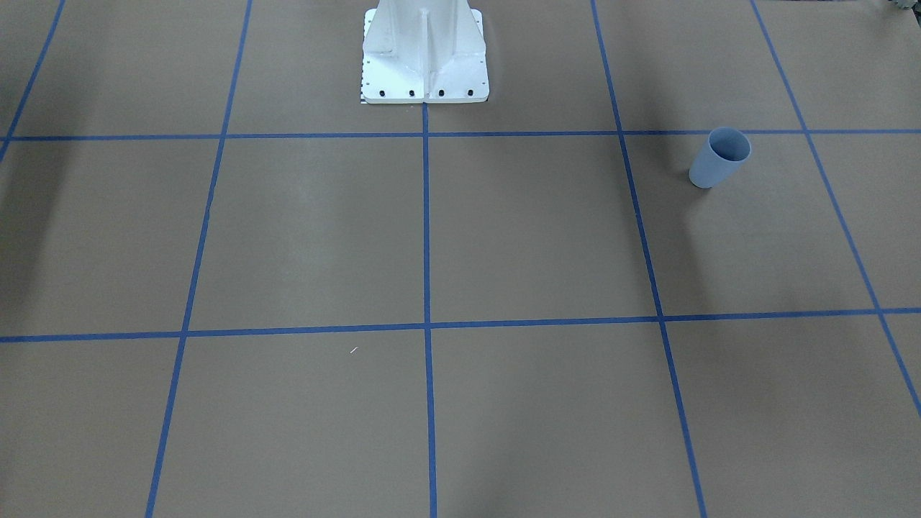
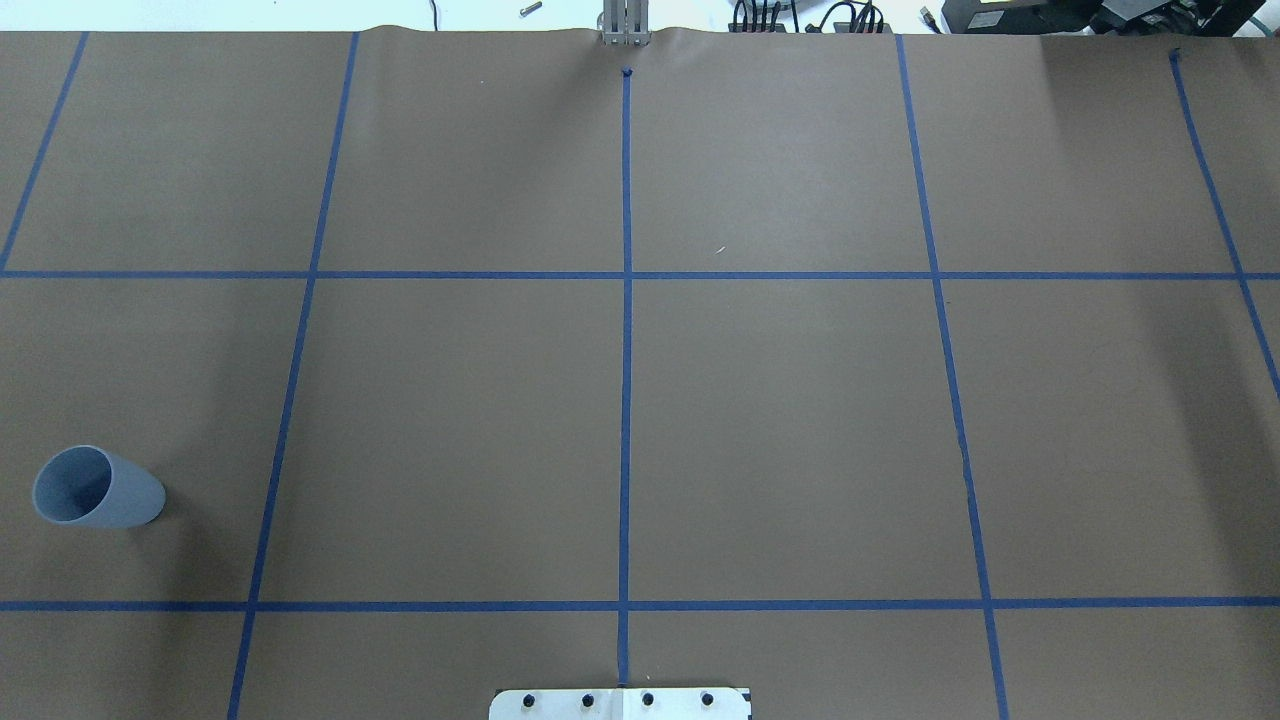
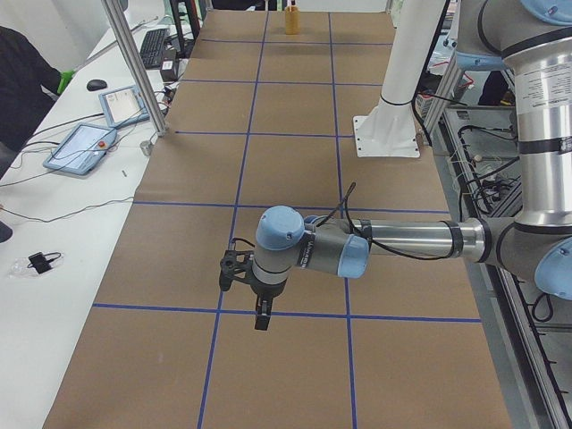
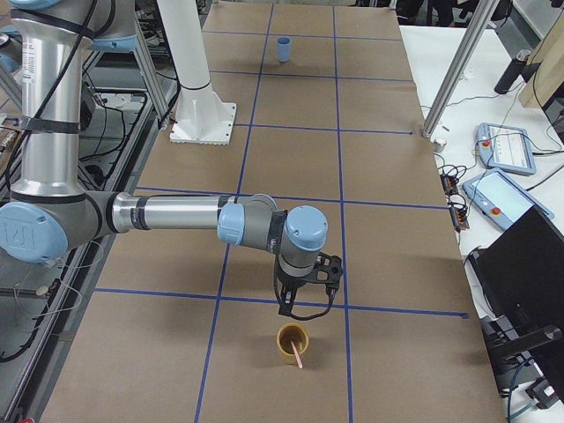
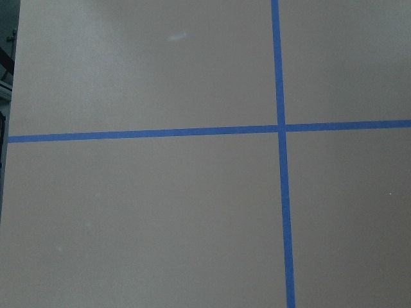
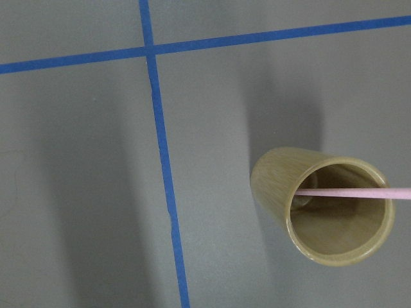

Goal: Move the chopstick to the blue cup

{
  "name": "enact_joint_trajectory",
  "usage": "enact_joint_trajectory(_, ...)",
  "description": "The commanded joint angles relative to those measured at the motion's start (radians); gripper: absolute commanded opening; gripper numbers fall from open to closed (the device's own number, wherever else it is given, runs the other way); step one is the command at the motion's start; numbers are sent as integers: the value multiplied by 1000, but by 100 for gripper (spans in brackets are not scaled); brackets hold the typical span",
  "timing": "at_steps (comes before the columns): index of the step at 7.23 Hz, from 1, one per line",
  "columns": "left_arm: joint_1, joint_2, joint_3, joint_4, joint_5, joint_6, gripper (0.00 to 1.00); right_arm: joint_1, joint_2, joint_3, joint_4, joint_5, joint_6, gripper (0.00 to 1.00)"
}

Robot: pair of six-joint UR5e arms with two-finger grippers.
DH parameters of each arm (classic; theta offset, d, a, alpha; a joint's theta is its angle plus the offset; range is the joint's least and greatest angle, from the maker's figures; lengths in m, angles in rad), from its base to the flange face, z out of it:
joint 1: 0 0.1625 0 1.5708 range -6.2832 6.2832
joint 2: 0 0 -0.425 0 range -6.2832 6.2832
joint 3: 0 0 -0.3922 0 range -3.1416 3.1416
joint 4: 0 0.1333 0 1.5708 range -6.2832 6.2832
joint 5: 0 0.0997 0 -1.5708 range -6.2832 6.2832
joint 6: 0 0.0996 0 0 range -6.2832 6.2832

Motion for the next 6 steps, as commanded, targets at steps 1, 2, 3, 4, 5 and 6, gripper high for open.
enact_joint_trajectory(1,0,0,5,-2,-1,0,98,0,1,1,1,4,0,100)
enact_joint_trajectory(2,0,0,7,-2,-1,0,98,0,1,3,-1,4,0,100)
enact_joint_trajectory(3,0,0,8,-3,-1,0,98,1,1,6,-1,4,0,100)
enact_joint_trajectory(4,0,1,8,-5,-1,0,98,0,1,6,-1,6,0,100)
enact_joint_trajectory(5,0,1,8,-5,0,0,98,0,1,4,-1,6,0,100)
enact_joint_trajectory(6,0,3,13,-8,-1,0,98,0,4,6,-1,6,0,100)
